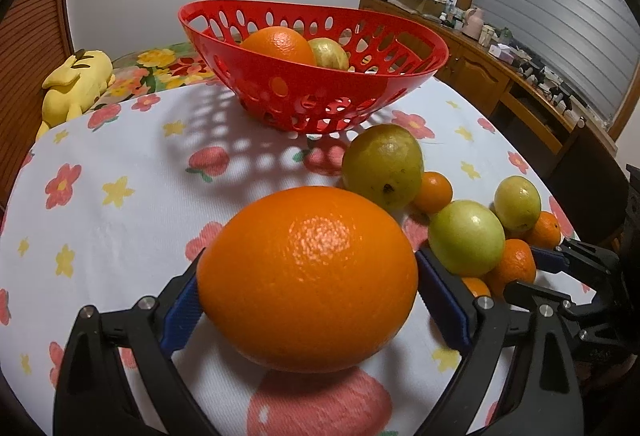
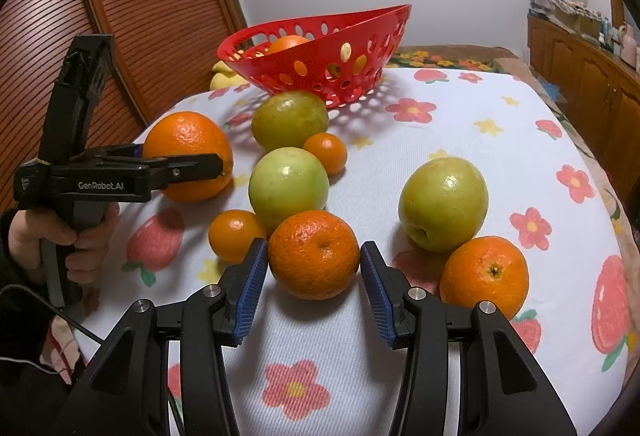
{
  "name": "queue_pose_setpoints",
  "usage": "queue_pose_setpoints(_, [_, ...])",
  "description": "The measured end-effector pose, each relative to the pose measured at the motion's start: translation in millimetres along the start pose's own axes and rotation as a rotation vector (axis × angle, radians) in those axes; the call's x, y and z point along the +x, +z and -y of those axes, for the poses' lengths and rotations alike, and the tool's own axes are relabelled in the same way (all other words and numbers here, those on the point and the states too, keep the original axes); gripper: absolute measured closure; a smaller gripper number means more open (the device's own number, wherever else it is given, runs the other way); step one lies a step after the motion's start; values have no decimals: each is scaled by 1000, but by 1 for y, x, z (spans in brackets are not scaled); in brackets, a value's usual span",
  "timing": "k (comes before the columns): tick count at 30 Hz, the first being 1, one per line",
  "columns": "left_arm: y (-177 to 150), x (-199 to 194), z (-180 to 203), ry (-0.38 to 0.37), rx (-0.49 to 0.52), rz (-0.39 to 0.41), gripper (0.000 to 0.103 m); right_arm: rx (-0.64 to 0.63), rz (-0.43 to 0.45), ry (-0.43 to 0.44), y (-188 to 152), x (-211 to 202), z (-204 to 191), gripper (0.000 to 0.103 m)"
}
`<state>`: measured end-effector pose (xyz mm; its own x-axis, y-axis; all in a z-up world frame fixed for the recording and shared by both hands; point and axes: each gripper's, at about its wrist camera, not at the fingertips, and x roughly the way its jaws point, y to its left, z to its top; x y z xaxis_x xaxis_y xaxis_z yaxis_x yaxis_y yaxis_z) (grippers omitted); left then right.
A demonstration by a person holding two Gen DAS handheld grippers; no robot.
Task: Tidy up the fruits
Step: 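Carry the tangerine with the right tool and release it into the red basket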
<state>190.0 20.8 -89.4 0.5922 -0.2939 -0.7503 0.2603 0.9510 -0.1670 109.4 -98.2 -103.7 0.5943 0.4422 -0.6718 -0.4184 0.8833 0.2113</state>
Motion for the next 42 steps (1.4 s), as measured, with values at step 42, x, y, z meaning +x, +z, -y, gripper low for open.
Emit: queue_pose_setpoints(42, [47,-65,9,-45,20,187,8,-125,91,-42,79,-29,3,55])
